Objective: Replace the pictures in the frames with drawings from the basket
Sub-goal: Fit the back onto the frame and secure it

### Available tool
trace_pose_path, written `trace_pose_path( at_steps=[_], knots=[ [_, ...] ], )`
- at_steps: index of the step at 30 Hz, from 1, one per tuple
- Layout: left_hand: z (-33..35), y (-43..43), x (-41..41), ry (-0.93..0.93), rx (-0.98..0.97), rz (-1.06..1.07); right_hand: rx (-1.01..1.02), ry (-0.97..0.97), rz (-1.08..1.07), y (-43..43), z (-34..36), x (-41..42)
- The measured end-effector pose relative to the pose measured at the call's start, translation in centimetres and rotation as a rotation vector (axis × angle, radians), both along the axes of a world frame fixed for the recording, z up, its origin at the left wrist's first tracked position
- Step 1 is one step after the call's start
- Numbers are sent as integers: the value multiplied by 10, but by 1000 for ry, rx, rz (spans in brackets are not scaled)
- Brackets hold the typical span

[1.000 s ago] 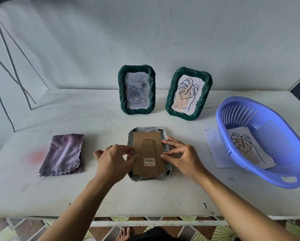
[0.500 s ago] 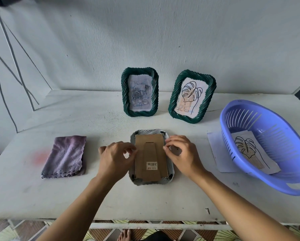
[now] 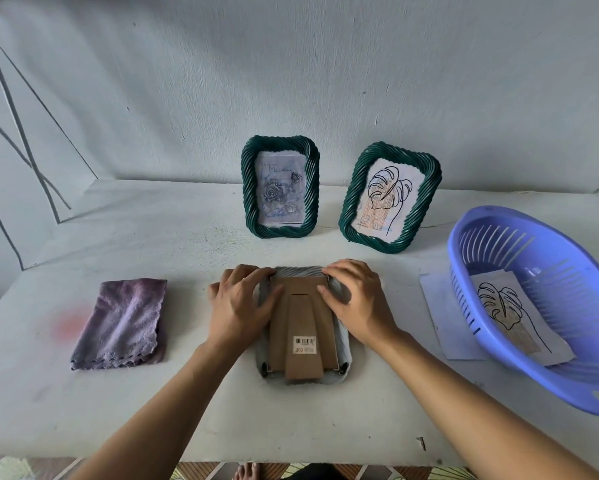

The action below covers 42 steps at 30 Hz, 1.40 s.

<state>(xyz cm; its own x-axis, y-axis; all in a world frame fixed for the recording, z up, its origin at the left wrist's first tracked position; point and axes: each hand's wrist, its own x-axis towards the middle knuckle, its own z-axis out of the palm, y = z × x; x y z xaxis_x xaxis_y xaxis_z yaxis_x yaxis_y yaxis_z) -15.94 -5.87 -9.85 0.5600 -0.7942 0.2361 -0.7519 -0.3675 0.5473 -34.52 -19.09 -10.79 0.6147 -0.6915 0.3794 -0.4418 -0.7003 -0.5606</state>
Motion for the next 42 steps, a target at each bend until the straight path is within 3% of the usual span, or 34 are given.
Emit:
trace_pose_path(
  at_steps=[16,25,32,42],
  knots=[
    [4,-7,4,131,19,22,144,-112,41,-7,-2,-1],
    [18,-15,9,234,155,33,151,-94,40,-8,1,1],
    [16,-11,5,220,82,29,217,-148,5,-5,1,-2],
    [28,-25,20,253,313,-53,241,-140,-24,-5,2,-1]
  ],
)
